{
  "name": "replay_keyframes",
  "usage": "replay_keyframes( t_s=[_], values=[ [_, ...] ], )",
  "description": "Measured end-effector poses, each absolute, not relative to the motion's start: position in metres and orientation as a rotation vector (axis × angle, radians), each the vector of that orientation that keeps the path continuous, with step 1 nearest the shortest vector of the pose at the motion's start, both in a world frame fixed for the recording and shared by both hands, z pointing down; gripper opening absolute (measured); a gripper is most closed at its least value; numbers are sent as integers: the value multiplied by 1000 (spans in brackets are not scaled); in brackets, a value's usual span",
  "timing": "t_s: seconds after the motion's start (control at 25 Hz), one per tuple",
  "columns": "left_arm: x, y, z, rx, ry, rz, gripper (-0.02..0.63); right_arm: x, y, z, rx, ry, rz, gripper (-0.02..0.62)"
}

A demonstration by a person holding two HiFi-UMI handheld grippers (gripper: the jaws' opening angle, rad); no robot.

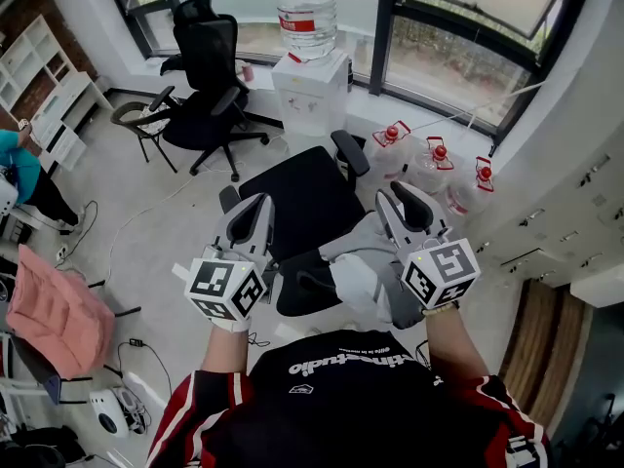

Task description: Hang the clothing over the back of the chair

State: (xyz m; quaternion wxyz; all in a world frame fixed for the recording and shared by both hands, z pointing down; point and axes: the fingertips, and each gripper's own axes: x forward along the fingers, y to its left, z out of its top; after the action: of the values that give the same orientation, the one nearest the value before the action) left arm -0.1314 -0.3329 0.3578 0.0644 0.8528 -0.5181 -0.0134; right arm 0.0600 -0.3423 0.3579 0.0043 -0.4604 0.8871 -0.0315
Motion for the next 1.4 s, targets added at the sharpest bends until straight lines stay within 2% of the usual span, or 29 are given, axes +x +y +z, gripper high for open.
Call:
replay_keyframes(
  t_s=[0.84,1.4],
  values=[
    [-141,-332,359,2564,-1594,-51,26,60,-344,350,-1441,2714,-84,18],
    [-143,-333,359,2560,-1615,-56,26,60,-349,353,-1470,2705,-97,14]
  ],
)
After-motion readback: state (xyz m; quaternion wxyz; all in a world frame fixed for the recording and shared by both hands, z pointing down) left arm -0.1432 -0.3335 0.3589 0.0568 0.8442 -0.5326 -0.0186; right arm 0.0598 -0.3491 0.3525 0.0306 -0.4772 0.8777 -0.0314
